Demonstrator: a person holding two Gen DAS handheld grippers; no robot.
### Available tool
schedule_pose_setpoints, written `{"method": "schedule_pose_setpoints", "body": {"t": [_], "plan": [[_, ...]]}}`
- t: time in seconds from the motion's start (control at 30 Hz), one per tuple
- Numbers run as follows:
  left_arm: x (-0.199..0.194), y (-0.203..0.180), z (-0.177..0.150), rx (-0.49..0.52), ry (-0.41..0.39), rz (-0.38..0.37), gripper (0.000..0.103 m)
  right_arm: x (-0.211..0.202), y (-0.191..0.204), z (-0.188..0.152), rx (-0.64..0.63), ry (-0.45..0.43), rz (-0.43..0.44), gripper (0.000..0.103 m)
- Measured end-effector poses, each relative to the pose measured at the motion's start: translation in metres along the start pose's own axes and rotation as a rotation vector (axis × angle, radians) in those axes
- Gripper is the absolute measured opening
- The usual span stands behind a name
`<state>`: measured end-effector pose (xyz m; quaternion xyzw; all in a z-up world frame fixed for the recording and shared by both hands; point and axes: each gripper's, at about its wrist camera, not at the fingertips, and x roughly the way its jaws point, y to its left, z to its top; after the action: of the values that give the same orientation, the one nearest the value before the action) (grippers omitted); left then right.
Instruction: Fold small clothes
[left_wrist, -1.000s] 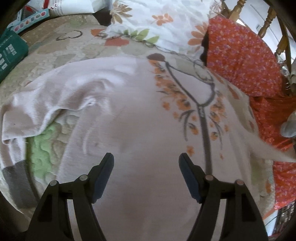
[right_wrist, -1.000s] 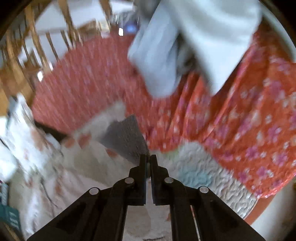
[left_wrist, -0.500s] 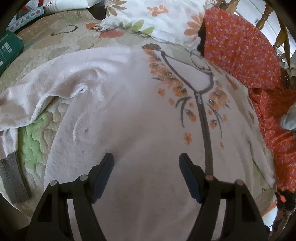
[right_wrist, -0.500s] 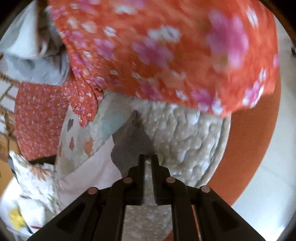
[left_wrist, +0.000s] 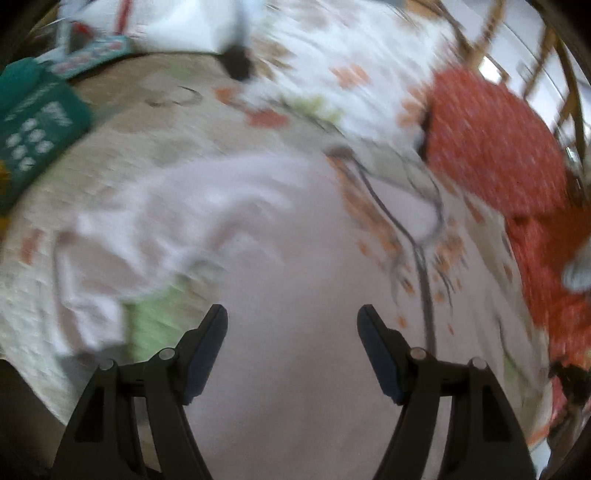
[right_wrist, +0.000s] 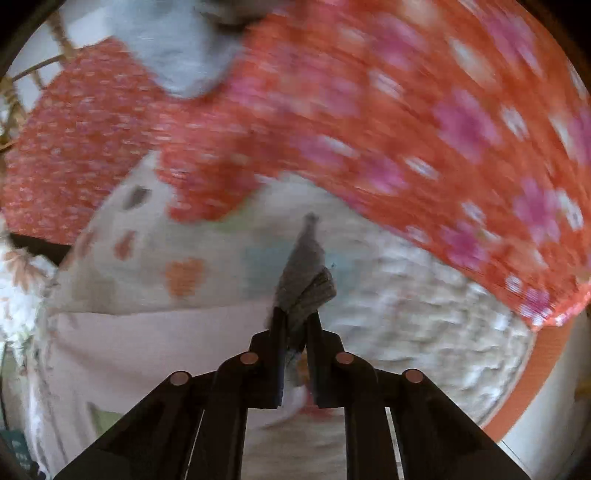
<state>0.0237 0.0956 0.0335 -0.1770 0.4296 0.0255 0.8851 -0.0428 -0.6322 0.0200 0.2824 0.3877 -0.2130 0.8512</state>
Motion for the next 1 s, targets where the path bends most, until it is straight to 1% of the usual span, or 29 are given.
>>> {"method": "schedule_pose_setpoints", "body": {"t": [0.07, 0.1, 0.17, 0.2, 0.23, 0.27, 0.3, 0.37, 0.43, 0.47, 0.5, 0.53, 0.57, 0.6, 0.63, 0.7, 0.8, 1.0], "plan": [[-0.011, 0.021, 0.018, -0.044, -0.029, 0.04, 0.072, -0.008, 0.04, 0.003, -0.051, -0.008, 0.071, 0.011], [-0.017, 0.034, 0.029, -0.067, -0.053, 0.059, 0.072, -0.014, 0.073, 0.002, -0.096, -0.006, 0.134, 0.011], [-0.027, 0.052, 0.042, -0.099, -0.099, 0.081, 0.073, -0.02, 0.123, -0.004, -0.161, 0.005, 0.217, 0.011], [-0.032, 0.063, 0.049, -0.123, -0.129, 0.092, 0.073, -0.023, 0.162, -0.012, -0.207, 0.022, 0.28, 0.011], [-0.035, 0.071, 0.052, -0.143, -0.149, 0.094, 0.074, -0.024, 0.188, -0.018, -0.237, 0.036, 0.318, 0.011], [-0.037, 0.079, 0.053, -0.161, -0.168, 0.095, 0.075, -0.023, 0.216, -0.025, -0.268, 0.052, 0.353, 0.011], [-0.038, 0.089, 0.055, -0.182, -0.179, 0.103, 0.075, -0.022, 0.256, -0.04, -0.321, 0.078, 0.4, 0.011], [-0.036, 0.103, 0.059, -0.225, -0.159, 0.111, 0.075, -0.017, 0.309, -0.063, -0.394, 0.112, 0.443, 0.011], [-0.039, 0.118, 0.062, -0.275, -0.15, 0.061, 0.075, -0.007, 0.371, -0.097, -0.48, 0.154, 0.484, 0.011], [-0.041, 0.125, 0.063, -0.293, -0.155, 0.056, 0.075, -0.005, 0.394, -0.114, -0.514, 0.171, 0.499, 0.011], [-0.045, 0.135, 0.063, -0.315, -0.17, 0.071, 0.075, 0.001, 0.425, -0.136, -0.562, 0.195, 0.512, 0.011], [-0.048, 0.142, 0.063, -0.335, -0.181, 0.088, 0.075, 0.006, 0.449, -0.154, -0.6, 0.213, 0.52, 0.011], [-0.051, 0.149, 0.063, -0.353, -0.186, 0.096, 0.075, 0.006, 0.463, -0.168, -0.625, 0.223, 0.524, 0.011], [-0.051, 0.158, 0.062, -0.382, -0.186, 0.096, 0.075, 0.012, 0.488, -0.19, -0.671, 0.24, 0.527, 0.011], [-0.052, 0.164, 0.061, -0.401, -0.181, 0.089, 0.075, 0.016, 0.502, -0.203, -0.698, 0.25, 0.524, 0.011], [-0.049, 0.174, 0.06, -0.433, -0.161, 0.066, 0.075, 0.028, 0.527, -0.233, -0.746, 0.283, 0.514, 0.011], [-0.047, 0.181, 0.059, -0.445, -0.14, 0.049, 0.075, 0.045, 0.557, -0.265, -0.794, 0.314, 0.491, 0.011], [-0.055, 0.188, 0.062, -0.445, -0.179, 0.098, 0.075, 0.071, 0.59, -0.308, -0.837, 0.369, 0.433, 0.012]]}}
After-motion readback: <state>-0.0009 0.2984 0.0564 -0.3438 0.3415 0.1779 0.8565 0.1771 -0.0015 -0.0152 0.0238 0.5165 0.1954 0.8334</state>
